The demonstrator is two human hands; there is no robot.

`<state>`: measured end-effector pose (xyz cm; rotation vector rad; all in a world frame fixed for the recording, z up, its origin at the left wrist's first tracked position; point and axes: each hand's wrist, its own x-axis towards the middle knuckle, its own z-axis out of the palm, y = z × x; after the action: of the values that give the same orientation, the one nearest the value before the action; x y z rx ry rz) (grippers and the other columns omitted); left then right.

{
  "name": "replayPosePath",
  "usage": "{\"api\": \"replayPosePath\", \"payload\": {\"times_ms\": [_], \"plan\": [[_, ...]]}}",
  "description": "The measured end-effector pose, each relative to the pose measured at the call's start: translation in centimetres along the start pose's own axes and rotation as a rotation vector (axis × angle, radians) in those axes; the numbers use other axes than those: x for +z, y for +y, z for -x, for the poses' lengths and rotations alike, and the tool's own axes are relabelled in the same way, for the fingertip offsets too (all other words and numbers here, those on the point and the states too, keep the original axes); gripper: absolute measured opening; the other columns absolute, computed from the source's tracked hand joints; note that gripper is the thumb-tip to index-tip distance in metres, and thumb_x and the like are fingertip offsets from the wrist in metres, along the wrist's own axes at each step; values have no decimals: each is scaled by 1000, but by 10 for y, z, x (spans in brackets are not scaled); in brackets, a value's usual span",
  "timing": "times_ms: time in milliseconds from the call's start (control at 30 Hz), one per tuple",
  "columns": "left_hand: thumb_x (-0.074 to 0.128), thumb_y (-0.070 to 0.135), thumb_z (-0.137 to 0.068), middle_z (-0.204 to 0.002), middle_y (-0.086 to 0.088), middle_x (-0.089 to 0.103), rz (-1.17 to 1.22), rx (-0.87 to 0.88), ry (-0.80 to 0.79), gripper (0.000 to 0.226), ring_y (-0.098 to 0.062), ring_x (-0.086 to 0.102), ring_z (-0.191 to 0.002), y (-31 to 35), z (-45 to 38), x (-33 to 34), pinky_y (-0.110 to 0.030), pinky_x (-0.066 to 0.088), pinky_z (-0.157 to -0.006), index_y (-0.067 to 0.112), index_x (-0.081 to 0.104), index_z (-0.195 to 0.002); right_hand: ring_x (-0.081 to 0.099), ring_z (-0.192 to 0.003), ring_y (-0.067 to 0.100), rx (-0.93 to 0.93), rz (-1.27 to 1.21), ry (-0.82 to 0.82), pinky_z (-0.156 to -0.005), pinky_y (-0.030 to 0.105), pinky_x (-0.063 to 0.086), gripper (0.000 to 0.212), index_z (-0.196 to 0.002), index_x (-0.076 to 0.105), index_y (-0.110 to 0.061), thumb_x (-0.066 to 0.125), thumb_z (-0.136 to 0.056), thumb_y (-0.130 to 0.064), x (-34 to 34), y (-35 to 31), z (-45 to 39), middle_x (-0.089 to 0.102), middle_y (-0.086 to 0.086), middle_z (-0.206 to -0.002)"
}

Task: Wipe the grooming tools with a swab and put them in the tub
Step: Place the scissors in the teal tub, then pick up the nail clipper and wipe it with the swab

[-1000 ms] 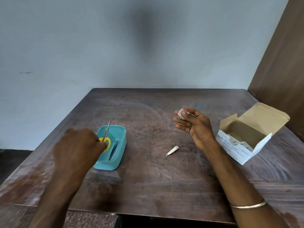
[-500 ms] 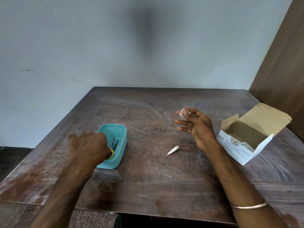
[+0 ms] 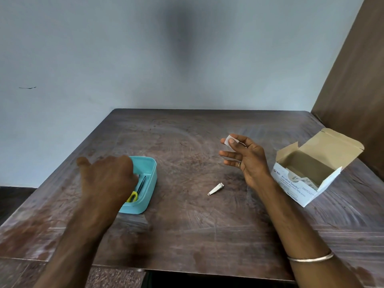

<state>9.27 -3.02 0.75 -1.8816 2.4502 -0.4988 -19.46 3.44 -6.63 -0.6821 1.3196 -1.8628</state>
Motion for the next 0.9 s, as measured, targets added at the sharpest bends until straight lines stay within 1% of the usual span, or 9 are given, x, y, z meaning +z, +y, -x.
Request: {"api": "replayPosePath", "payload": {"times_ms": [67, 133, 200, 333, 500, 600, 700, 800, 900], "plan": [[55, 43, -91, -69, 1, 60, 61, -22, 93, 27, -21, 59, -71, 8, 4, -10, -43, 32, -91, 21, 66, -79, 77, -79, 25, 8, 22, 18, -60, 32, 61, 25, -114, 66, -10, 69, -92, -19, -1, 0, 0, 78, 5, -103], [55, 48, -90, -71, -3, 66, 117, -25, 165, 35, -25, 62, -75, 19, 9, -18, -43, 32, -88, 19, 68, -73, 77, -79, 24, 10, 36, 27, -61, 32, 61, 22, -112, 67, -11, 69, -91, -19, -2, 0, 0, 78, 5, -102], [54, 54, -90, -71, -3, 67, 170, 6, 181, 42, -26, 63, -77, 33, 14, -24, -45, 33, -90, 19, 68, -72, 76, -78, 23, 13, 52, 32, -63, 33, 60, 20, -110, 68, -12, 69, -91, -19, -2, 0, 1, 78, 6, -101], [50, 59, -92, -91, 1, 73, 219, 155, 102, 42, -23, 65, -94, 71, 22, -28, -48, 31, -98, 24, 72, -92, 75, -74, 20, 15, 68, 39, -61, 32, 59, 16, -107, 68, -12, 69, -92, -18, -1, 0, 1, 79, 7, -99], [58, 60, -87, -101, 3, 73, 368, 342, -147, 40, -18, 64, -98, 120, 14, -8, -45, 36, -100, 25, 75, -97, 75, -74, 21, 14, 92, 41, -60, 31, 58, 16, -107, 69, -14, 69, -92, -18, -3, 2, 1, 79, 6, -98], [62, 60, -84, -107, 1, 70, 391, 399, -217, 41, -18, 62, -104, 139, 9, 4, -47, 35, -104, 24, 73, -102, 74, -71, 20, 11, 93, 36, -56, 29, 58, 17, -109, 69, -11, 68, -93, -17, -4, 2, -1, 79, 7, -97], [68, 56, -81, -107, 0, 71, 399, 431, -234, 36, -20, 62, -106, 148, 5, 13, -46, 36, -101, 25, 74, -99, 73, -64, 20, -8, 104, 41, -51, 27, 56, 21, -114, 66, -13, 68, -93, -13, -3, 2, -2, 78, 11, -94], [70, 47, -81, -102, 1, 73, 421, 455, -197, 26, -20, 64, -103, 151, 1, 18, -43, 38, -97, 26, 75, -95, 68, -55, 24, -34, 149, 72, -50, 29, 55, 28, -117, 59, -16, 69, -91, -9, -3, 2, -2, 77, 13, -83], [72, 45, -81, -96, 6, 74, 500, 465, -198, 19, -15, 65, -98, 151, -8, 21, -36, 43, -91, 29, 76, -92, 67, -51, 23, -60, 182, 77, -48, 28, 55, 19, -109, 63, -14, 67, -92, -7, -3, 1, -2, 76, 12, -80]]}}
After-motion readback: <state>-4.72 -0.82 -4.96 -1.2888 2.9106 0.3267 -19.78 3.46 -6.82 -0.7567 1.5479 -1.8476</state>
